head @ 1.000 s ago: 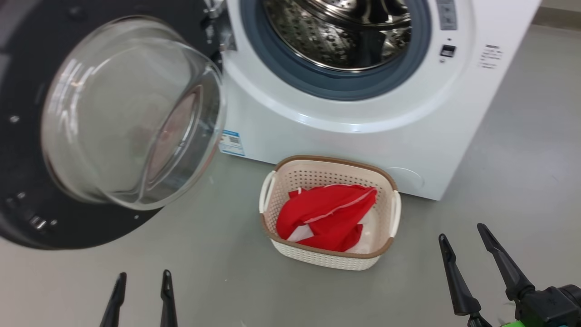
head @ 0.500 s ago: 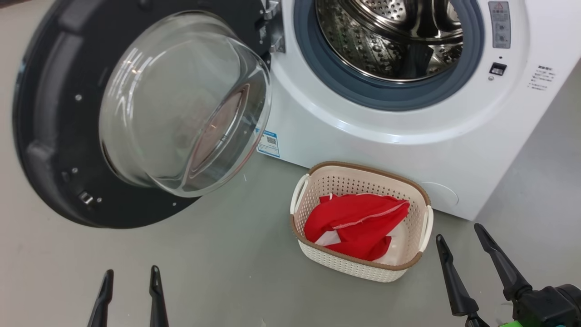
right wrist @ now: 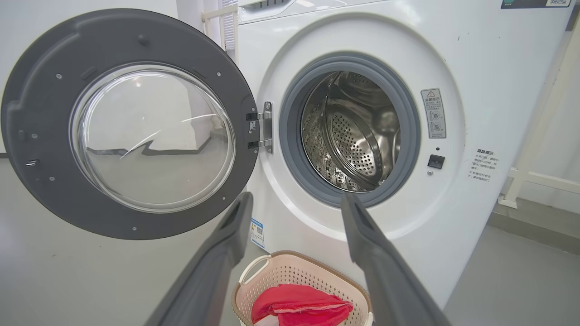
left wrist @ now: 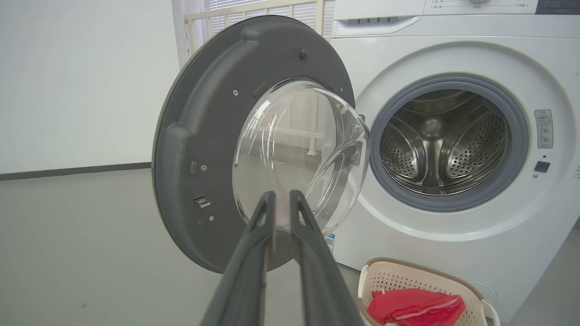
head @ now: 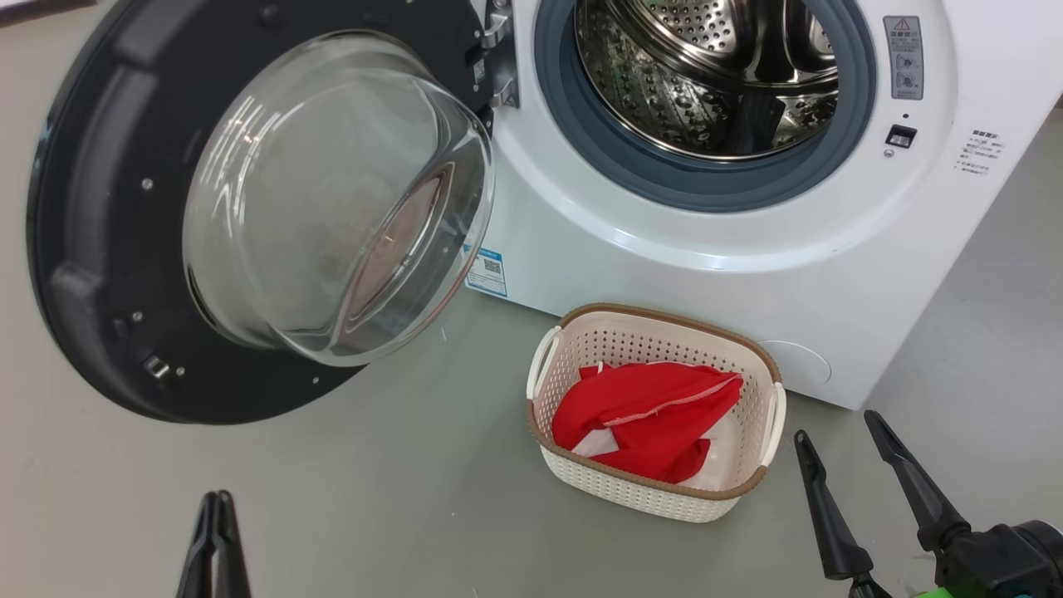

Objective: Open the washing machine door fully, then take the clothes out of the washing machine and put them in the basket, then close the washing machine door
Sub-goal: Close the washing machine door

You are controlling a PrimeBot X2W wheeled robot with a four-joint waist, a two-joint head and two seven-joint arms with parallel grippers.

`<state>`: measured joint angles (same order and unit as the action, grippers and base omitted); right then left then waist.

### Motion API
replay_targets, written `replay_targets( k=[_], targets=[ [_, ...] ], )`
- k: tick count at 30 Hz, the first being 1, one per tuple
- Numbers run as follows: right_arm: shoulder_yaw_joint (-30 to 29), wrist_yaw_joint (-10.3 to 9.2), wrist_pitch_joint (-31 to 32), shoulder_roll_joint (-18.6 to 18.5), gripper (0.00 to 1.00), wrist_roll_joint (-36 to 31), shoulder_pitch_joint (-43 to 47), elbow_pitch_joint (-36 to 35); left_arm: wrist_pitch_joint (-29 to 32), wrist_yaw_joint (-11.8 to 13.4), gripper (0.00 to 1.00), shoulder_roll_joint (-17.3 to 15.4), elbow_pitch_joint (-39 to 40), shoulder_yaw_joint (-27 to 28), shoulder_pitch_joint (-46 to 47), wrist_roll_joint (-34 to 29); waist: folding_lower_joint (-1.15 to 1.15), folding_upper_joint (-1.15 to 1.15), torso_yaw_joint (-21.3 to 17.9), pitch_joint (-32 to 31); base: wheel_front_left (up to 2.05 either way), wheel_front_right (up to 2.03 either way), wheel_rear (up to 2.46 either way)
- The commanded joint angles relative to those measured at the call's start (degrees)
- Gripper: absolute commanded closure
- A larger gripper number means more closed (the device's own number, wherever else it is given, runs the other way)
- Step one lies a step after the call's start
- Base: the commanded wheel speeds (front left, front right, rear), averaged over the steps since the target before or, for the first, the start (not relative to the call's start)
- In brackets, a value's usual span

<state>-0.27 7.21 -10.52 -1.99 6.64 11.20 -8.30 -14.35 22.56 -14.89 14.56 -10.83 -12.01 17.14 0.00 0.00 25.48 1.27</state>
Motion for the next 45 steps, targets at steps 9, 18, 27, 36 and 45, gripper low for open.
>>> replay_targets(
  k=[9,18,27,36,45],
  targets=[
    [1.3,0.28,0.0,-0.9,0.0,0.0,-1.8,-1.8,-0.6,-3.4,1.0,3.3,3.7,10.0,5.8,7.5,0.0,0.0,-1.1,1.3,0.0,0.0,0.0],
    [1.1,0.28,1.0,-0.9,0.0,-0.7,-2.0,-2.8,-0.6,-8.7,1.0,6.7,1.4,19.0,14.3,19.3,0.0,0.0,-1.9,2.8,0.0,0.0,0.0],
    [0.9,0.28,2.2,-0.9,0.0,-1.5,-2.0,-3.8,1.3,-11.8,1.0,5.7,-4.8,27.7,24.7,32.8,0.0,0.0,-2.7,3.2,0.0,0.0,0.0],
    [0.9,0.28,3.4,-0.9,0.0,-1.6,-1.9,-4.9,11.5,-9.7,1.0,1.2,-16.1,36.1,37.7,48.4,0.0,0.0,-3.3,4.2,0.0,0.0,0.0],
    [1.1,0.28,3.7,-0.9,0.0,-1.7,-1.8,-5.1,22.0,-4.6,1.0,-6.7,-31.1,38.5,48.5,55.2,0.0,0.0,-4.0,4.5,0.0,0.0,0.0]
  ],
)
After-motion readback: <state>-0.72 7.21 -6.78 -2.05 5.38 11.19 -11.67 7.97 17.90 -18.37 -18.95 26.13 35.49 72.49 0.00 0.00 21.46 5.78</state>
